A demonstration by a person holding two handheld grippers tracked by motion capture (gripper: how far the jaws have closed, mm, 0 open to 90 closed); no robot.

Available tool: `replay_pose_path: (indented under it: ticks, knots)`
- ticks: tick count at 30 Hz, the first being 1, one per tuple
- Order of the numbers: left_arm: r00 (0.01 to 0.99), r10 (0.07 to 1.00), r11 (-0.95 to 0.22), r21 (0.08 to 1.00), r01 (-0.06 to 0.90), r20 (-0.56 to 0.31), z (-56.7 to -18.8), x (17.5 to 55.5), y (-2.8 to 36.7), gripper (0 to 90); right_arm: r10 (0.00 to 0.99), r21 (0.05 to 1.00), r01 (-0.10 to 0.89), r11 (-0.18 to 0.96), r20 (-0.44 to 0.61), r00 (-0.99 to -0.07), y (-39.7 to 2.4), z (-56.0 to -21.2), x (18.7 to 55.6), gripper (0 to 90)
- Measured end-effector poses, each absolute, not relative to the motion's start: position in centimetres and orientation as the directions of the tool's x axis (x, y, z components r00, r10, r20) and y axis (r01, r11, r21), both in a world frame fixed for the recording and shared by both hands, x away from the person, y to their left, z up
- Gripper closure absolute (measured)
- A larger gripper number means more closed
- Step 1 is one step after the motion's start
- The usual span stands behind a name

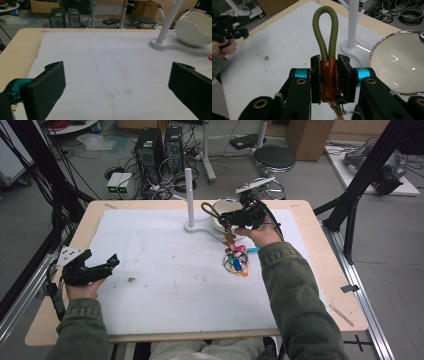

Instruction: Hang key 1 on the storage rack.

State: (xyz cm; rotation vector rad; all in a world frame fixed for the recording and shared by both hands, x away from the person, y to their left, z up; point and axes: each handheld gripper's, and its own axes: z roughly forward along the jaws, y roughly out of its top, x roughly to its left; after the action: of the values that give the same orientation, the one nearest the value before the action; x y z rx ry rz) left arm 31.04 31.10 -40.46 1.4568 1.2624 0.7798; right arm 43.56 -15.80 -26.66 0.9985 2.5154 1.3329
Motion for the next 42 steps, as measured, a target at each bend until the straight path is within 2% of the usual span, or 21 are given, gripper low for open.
replay_pose_path:
  ticks: [25,42]
  knots:
    - [0.257,0.953,0.077,0.95,0.302,-0.158,-40.4,31.1,31.1,1.7,0.623,0.757,0.496,0.426,0.152,-0.767,-11.3,-24.8,47.6,73.7]
    - [0.254,0.953,0.082,0.949,0.303,-0.163,-40.5,31.1,31.2,1.7,0.644,0.758,0.508,0.409,0.155,-0.749,-10.4,-25.9,49.5,73.7]
